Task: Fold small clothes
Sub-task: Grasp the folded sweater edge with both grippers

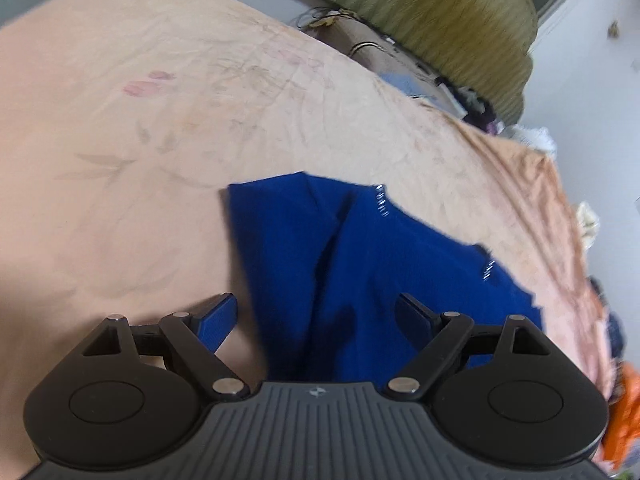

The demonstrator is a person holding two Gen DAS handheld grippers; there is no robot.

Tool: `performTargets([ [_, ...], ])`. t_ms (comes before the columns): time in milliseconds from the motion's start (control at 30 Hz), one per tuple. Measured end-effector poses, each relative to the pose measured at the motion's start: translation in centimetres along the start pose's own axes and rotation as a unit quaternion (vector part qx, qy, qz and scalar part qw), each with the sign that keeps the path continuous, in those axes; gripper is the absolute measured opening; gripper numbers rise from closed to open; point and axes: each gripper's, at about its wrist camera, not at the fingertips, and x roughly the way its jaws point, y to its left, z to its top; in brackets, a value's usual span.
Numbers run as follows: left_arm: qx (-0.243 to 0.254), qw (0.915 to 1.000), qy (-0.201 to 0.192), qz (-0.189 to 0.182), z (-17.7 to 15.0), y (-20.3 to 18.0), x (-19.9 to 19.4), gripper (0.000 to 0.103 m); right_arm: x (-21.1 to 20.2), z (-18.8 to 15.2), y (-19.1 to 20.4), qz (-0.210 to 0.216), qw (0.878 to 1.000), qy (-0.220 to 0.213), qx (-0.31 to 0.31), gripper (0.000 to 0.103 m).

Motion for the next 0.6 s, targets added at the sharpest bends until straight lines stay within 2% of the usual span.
performTargets([
  [133,-0.012,0.9991,0.0,-0.041,1.1,0.2,1.5,0.096,1.9,1.1,0.3,-0.019,1.0,-0.005,0.005,0.1],
  [267,-0.032,0.9975,0.004,-0.063,2.4,0.2,3.0,0.096,3.7,1.9,0.4,-0.031,0.999,-0.011,0.002,0.099],
  [367,-0.036,0.9971,0.002,-0.067,3.2,0.0,3.9,0.096,4.5,2.2,0.5,-0.023,1.0,-0.019,0.001,0.09],
  [433,-0.04,0.9973,0.0,-0.061,3.6,-0.3,4.4,0.096,4.7,2.4,0.5,-0.01,1.0,-0.02,0.005,0.081],
  [467,-0.034,0.9979,-0.002,-0.055,3.7,-0.6,4.6,0.096,4.8,2.5,0.6,-0.006,1.0,-0.02,0.003,0.071],
  [500,-0.024,0.9987,-0.003,-0.045,3.7,-1.1,4.8,0.095,4.8,2.5,0.8,-0.003,1.0,-0.018,-0.002,0.055],
  [533,-0.007,0.9995,-0.005,-0.029,3.7,-1.8,5.0,0.091,4.8,2.5,1.1,-0.001,1.0,-0.017,-0.01,0.049],
  [600,0.029,0.9995,-0.006,0.009,3.6,-3.0,5.3,0.077,4.9,2.5,1.6,0.001,1.0,-0.016,-0.025,0.03],
])
